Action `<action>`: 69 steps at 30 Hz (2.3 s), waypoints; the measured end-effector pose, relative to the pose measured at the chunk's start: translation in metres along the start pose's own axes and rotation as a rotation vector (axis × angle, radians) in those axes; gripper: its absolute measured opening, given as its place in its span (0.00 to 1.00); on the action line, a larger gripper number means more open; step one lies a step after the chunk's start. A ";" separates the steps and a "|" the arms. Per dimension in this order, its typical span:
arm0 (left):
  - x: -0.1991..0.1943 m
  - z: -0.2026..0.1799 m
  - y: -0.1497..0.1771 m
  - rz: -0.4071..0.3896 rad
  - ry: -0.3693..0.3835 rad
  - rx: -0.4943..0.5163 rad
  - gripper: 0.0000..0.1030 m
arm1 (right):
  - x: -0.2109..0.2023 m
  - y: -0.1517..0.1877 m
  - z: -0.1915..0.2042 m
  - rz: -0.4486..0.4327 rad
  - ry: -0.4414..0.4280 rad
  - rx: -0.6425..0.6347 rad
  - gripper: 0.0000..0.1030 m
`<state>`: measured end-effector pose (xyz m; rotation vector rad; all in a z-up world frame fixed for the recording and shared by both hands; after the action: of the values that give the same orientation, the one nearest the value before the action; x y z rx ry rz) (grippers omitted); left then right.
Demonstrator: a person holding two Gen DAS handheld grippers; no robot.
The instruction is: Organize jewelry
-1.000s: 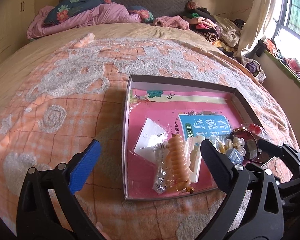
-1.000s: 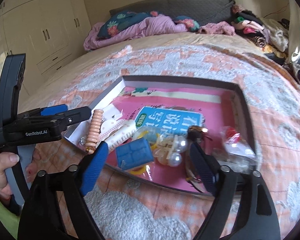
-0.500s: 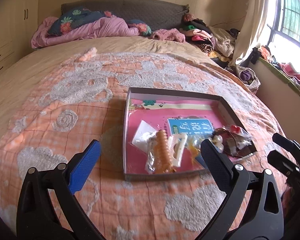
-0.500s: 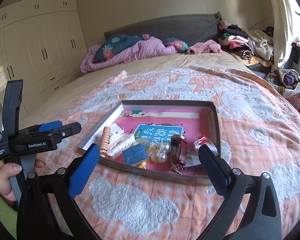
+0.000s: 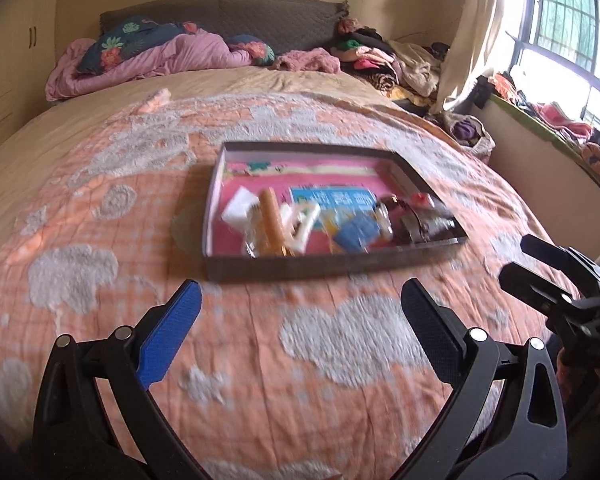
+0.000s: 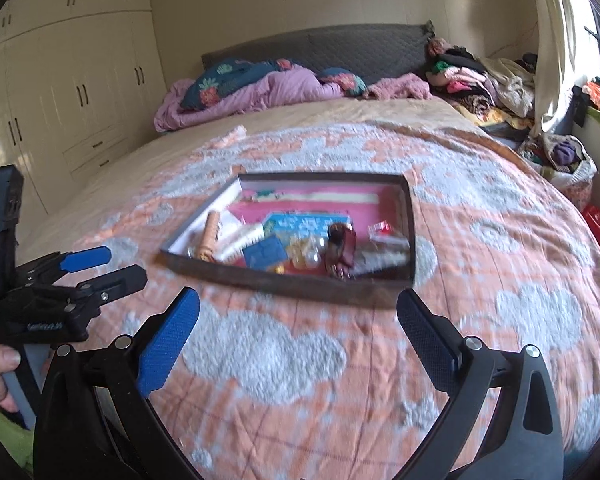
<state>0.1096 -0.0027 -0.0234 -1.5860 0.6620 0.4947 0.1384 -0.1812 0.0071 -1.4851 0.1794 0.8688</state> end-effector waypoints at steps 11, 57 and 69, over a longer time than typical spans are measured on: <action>0.004 -0.007 0.024 0.038 0.001 0.014 0.91 | -0.004 0.019 -0.003 0.032 0.019 0.009 0.96; -0.004 -0.004 0.019 0.018 0.002 0.007 0.91 | -0.004 0.021 -0.003 0.038 0.016 0.020 0.96; -0.005 -0.004 0.019 0.018 0.003 0.007 0.91 | -0.005 0.021 -0.004 0.036 0.018 0.021 0.96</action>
<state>0.0931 -0.0072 -0.0333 -1.5755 0.6809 0.5027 0.1239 -0.1897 -0.0075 -1.4744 0.2284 0.8799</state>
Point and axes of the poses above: each gripper's, at about its wrist camera, not at the fingertips, and x roughly the way its jaws point, z to its left, y to its underside, the point moved 2 cm from there along x, roughly the way its jaws point
